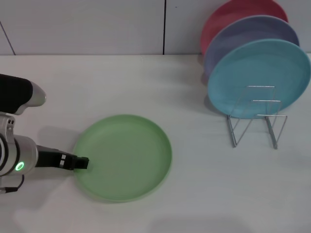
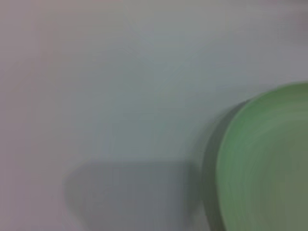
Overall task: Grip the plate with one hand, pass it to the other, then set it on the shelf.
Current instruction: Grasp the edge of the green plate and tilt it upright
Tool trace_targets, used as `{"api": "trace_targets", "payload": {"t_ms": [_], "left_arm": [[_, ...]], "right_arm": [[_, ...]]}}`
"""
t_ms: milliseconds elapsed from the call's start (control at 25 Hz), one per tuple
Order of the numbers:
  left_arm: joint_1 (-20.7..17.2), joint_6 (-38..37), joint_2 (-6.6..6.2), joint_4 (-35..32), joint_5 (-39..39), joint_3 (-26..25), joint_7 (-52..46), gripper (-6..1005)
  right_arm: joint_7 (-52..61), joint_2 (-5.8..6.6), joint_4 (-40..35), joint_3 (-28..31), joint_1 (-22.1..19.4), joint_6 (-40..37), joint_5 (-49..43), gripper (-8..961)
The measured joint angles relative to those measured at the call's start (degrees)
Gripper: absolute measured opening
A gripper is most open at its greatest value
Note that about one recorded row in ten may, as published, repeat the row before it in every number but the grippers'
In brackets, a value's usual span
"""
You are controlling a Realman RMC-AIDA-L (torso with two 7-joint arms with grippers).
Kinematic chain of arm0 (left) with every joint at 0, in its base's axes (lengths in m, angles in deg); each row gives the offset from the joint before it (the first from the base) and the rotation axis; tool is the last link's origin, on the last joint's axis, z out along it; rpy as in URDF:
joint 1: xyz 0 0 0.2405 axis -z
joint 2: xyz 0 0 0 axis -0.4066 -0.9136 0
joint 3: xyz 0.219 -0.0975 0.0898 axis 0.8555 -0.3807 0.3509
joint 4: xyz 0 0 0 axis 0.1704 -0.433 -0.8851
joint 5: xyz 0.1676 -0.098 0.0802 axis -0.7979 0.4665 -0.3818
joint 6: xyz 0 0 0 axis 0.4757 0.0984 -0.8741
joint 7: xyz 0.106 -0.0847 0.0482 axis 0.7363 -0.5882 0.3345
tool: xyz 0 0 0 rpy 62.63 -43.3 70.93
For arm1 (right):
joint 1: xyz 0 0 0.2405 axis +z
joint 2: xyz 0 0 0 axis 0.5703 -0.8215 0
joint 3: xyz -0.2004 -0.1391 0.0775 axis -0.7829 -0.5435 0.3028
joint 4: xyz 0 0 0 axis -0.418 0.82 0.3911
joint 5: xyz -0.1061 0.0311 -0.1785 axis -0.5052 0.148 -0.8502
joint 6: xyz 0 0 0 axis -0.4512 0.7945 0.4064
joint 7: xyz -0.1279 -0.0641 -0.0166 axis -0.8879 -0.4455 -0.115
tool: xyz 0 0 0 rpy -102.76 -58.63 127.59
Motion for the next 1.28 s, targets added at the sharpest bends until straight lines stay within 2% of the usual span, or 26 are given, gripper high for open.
{"api": "trace_targets", "payload": {"t_ms": [400,840,1040,1280], "left_arm": [[1.1,1.0,-0.01,-1.0,0.0,0.6,-0.8,827],[2.0,1.7,-0.01,-1.3,-0.2,0.7,-1.4,656],[2.2,2.4,0.00,-1.0,-0.4,1.4,-1.6,519],[2.5,2.6,-0.01,-0.7,-0.7,2.4,-2.3,520]], "right_arm": [[0.0,0.00,-0.1,0.0,0.0,-0.1,0.0,825],[0.0,0.09,-0.6,0.0,-0.1,-0.2,0.0,826],[0.0,0.09,-0.8,0.0,-0.3,-0.1,0.0,826],[0.0,0.09,-0.9,0.0,-0.5,0.0,0.0,826]]}}
